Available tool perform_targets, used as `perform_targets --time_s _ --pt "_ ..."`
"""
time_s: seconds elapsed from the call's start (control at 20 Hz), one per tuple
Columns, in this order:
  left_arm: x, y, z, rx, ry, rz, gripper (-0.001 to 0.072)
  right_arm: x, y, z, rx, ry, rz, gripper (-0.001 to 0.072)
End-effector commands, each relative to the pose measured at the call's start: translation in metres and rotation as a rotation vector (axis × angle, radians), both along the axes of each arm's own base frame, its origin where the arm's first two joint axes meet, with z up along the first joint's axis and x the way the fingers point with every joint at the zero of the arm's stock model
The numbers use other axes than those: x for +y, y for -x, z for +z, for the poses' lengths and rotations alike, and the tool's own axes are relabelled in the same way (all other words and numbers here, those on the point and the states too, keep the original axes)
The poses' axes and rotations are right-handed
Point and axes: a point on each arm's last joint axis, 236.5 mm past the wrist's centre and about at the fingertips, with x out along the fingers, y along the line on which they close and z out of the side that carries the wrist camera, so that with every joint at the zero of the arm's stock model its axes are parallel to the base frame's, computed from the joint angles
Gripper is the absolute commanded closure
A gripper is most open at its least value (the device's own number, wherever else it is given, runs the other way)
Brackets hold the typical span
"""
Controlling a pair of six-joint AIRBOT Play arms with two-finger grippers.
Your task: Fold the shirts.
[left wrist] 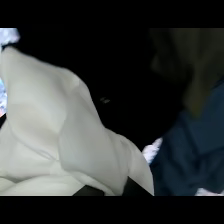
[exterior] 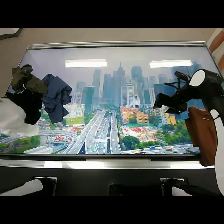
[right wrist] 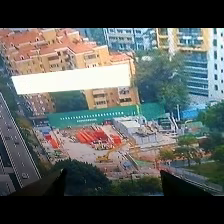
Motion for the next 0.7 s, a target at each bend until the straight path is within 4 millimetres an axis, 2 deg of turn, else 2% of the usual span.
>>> perform_targets --time_s 0.0,0.1,0.15,0.2,0.3,0.4,0.45,0.55,0.65 --pt "-0.091 0.008 0.128 -0.324 -0.069 -0.135 0.0678 0.001 0.003 0.000 0.013 -0.001 0.004 0.0037" --pt "-0.171 0.022 0.166 -0.421 -0.083 -0.315 0.0679 0.001 0.010 -0.001 0.039 -0.001 0.015 0.0037" --pt "-0.212 0.030 0.177 -0.455 -0.074 -0.419 0.0679 0.001 0.015 -0.001 0.057 -0.001 0.024 0.0038" --pt "-0.248 0.038 0.184 -0.476 -0.057 -0.514 0.0679 0.001 0.020 -0.001 0.074 0.000 0.042 0.0038" --pt "-0.315 0.051 0.181 -0.478 -0.011 -0.701 0.0679 0.001 0.031 0.002 0.098 0.004 0.083 0.0037" --pt "-0.372 0.058 0.161 -0.422 0.033 -0.861 0.0680 0.000 0.038 0.009 0.099 0.013 0.111 0.0037" --pt "-0.396 0.059 0.139 -0.356 0.038 -0.930 0.0680 -0.001 0.041 0.013 0.091 0.016 0.119 0.0037" --pt "-0.429 0.061 0.088 -0.188 0.035 -1.033 0.0680 -0.001 0.043 0.020 0.074 0.022 0.127 0.0037" --pt "-0.454 0.063 0.037 -0.031 0.032 -1.122 0.0680 -0.002 0.048 0.024 0.071 0.025 0.150 0.0037"
